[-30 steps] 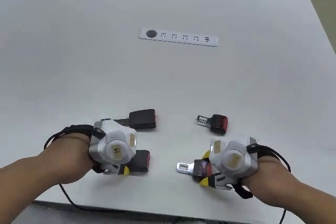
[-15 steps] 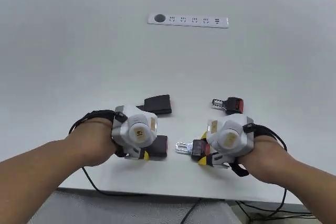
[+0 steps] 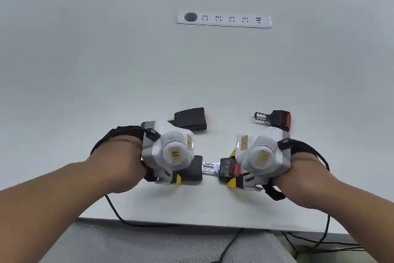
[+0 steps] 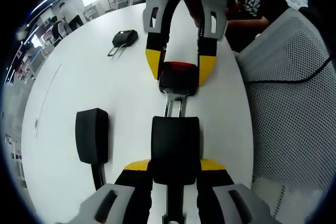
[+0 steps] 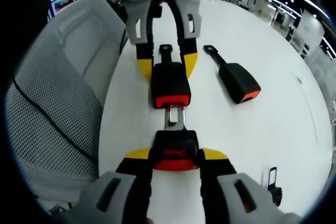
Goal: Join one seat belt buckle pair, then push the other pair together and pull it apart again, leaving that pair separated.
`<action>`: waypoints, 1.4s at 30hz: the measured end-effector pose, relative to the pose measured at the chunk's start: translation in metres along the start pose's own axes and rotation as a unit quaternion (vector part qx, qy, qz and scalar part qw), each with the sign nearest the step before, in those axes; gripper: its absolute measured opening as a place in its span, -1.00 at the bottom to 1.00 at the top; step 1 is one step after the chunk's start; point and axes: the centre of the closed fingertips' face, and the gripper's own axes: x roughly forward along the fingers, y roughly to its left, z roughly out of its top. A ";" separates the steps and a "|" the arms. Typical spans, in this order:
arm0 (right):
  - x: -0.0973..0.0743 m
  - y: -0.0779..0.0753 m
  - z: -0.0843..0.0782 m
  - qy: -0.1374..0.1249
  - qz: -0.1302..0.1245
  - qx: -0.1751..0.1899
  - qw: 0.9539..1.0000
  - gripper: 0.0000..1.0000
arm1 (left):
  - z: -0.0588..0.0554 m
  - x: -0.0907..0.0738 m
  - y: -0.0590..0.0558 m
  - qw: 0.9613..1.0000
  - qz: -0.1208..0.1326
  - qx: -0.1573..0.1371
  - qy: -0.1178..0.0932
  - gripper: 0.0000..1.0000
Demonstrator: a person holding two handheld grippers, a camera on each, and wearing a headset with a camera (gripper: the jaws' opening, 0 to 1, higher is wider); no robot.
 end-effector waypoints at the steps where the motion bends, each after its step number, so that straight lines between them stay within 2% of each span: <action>1: 0.000 0.000 0.000 0.001 0.000 -0.001 1.000 -0.29 | 0.000 0.000 0.000 1.000 0.000 0.000 0.000 -0.34; 5: 0.002 0.002 0.003 -0.001 0.005 -0.004 1.000 -0.29 | 0.000 0.000 0.000 1.000 -0.001 0.000 -0.003 -0.34; 9: 0.006 0.005 0.012 -0.012 0.009 -0.011 1.000 -0.29 | 0.001 0.000 0.000 1.000 -0.002 0.006 -0.002 -0.34; 11: 0.009 0.003 0.011 -0.004 0.010 -0.016 1.000 -0.29 | 0.001 0.001 0.000 1.000 -0.004 0.010 -0.001 -0.34; 15: 0.009 0.002 0.010 -0.007 0.015 -0.020 1.000 -0.31 | 0.001 0.001 0.000 1.000 -0.006 0.016 -0.002 -0.34; 23: 0.014 0.000 0.021 -0.004 0.020 -0.021 1.000 -0.33 | 0.001 0.001 0.000 1.000 -0.008 0.021 -0.004 -0.35; 30: 0.018 0.002 0.027 -0.008 0.016 -0.017 1.000 -0.34 | 0.001 0.001 0.000 1.000 -0.009 0.026 -0.003 -0.36; 33: 0.018 0.001 0.032 -0.018 0.009 -0.011 1.000 -0.35 | 0.001 0.001 -0.001 1.000 -0.011 0.029 -0.004 -0.36; 34: 0.017 0.004 0.033 -0.019 0.014 -0.018 1.000 -0.35 | 0.001 0.002 -0.001 0.999 -0.011 0.029 -0.007 -0.36; 36: 0.013 0.006 0.031 -0.023 0.011 -0.018 1.000 -0.35 | 0.001 0.002 -0.002 0.999 -0.012 0.029 -0.013 -0.36; 41: 0.016 0.003 0.026 -0.014 0.015 -0.023 1.000 -0.35 | 0.001 0.002 -0.001 1.000 -0.008 0.026 -0.009 -0.36; 42: 0.015 0.003 0.026 -0.019 0.016 -0.022 0.999 -0.35 | 0.000 0.001 -0.001 1.000 -0.006 0.025 -0.011 -0.36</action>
